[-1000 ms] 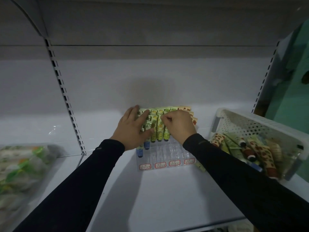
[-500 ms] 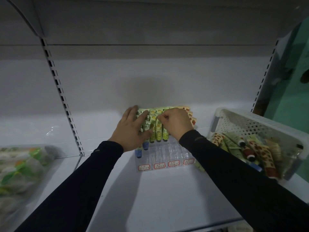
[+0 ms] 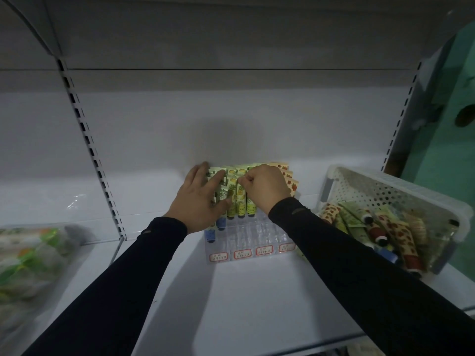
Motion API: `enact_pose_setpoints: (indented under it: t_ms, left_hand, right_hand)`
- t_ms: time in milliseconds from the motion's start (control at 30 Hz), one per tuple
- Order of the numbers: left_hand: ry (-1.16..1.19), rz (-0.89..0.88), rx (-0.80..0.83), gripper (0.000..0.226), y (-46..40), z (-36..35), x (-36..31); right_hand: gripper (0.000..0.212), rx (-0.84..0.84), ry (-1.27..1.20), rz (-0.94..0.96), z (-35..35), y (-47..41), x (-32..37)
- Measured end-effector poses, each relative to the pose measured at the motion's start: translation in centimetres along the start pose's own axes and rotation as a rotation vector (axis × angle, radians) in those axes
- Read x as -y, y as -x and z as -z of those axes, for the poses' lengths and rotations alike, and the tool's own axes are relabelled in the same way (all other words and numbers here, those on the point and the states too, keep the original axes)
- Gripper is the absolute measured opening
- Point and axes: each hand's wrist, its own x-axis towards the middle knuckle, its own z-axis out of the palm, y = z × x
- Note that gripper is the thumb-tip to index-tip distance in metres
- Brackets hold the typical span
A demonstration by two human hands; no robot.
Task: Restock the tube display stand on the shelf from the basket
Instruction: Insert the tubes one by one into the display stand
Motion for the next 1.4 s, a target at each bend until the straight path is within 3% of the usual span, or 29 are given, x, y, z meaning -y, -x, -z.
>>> enact_pose_setpoints:
  t_ms: [167,367,667,1000,1167,1400]
  left_hand:
    - [-0.003,0.019,0.015,0.092,0.1,0.4,-0.2]
    - [-0.018,0.051,0.050,0.074,-0.2,0.7,-0.4]
    - [0.032,0.057,0.030,0.072,0.4,3.1,-1.7]
    - [0.211,-0.083,-0.047,0.058,2.6,3.3,-9.1]
    - [0.286,-0.150,0.094,0.058,3.5,-0.8,-13.5]
    - [0.196,-0.220,0.371,0.064,3.2,-7.6,-18.4]
  right_hand:
    - [0.040,0.039,-0.004,-0.022,0.5,0.0,0.3]
    - [0.043,0.031,-0.063,-0.050,1.2,0.4,0.1]
    - [0.030,-0.141,-0.167,0.028,4.8,3.5,-0.7]
    - [0.030,-0.143,0.027,0.072,9.1,11.8,-7.3]
    - [0.029,-0.147,0.113,-0.041,10.2,15.7,-11.4]
    - [0.045,0.106,0.255,-0.143,9.3,19.6,-15.6]
